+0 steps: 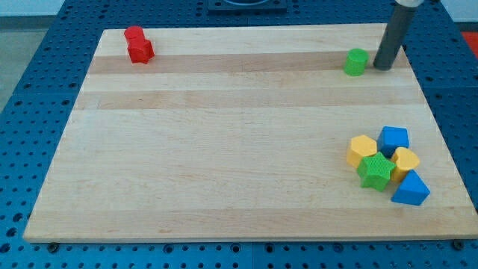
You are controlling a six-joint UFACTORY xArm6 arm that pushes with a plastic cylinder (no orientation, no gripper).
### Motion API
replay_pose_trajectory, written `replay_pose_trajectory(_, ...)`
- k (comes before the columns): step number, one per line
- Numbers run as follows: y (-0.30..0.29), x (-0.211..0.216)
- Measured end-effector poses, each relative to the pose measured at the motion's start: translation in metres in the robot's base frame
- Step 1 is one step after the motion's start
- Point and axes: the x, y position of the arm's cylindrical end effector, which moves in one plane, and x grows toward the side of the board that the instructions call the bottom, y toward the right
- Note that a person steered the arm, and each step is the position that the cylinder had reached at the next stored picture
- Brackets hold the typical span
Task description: Move the green circle towards the bottom right
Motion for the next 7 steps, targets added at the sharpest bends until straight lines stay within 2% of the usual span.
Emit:
replay_pose_trajectory(5,-0.113,-0.003)
replay_pose_trajectory(6,-0.126,0.001)
replay_pose_trajectory(7,-0.127,0.023)
